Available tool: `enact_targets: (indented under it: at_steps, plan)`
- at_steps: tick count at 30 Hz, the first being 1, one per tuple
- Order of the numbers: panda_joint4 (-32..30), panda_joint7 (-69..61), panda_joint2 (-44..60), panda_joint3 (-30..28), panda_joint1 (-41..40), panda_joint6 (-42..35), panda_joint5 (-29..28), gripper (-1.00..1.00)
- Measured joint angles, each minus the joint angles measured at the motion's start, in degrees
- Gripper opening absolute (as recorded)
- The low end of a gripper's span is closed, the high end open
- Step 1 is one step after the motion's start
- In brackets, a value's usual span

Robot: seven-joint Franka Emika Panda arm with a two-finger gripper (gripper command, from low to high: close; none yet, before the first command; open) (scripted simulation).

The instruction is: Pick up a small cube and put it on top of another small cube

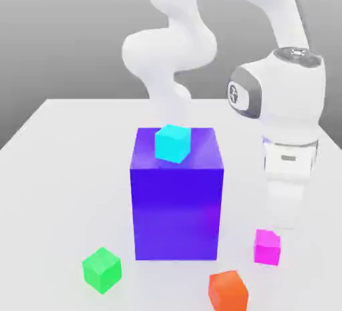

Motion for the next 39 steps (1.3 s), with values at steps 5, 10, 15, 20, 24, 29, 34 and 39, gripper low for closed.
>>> enact_targets:
  at_steps: [5,10,15,20,24,29,34,39]
  plan:
    - [1.6,-0.6,10.2,0.7,-0.4,8.1,0.0,-1.0]
    - [1.6,-0.6,10.2,0.7,-0.5,8.0,-0.1,-1.0]
    - [0.7,-0.2,5.6,0.2,-0.1,4.3,-0.7,-1.0]
    - [1.8,1.5,0.6,-0.6,0.1,-3.5,-1.8,-1.0]
    - [4.9,4.8,3.4,-1.0,2.2,-6.8,-4.8,-1.0]
    - [8.1,7.9,7.2,-0.9,4.8,-9.8,-7.3,-1.0]
    - [11.0,10.2,10.4,-0.5,7.1,-12.3,-8.4,-1.0]
    - [13.7,12.1,12.7,0.1,8.9,-13.9,-9.0,-1.0]
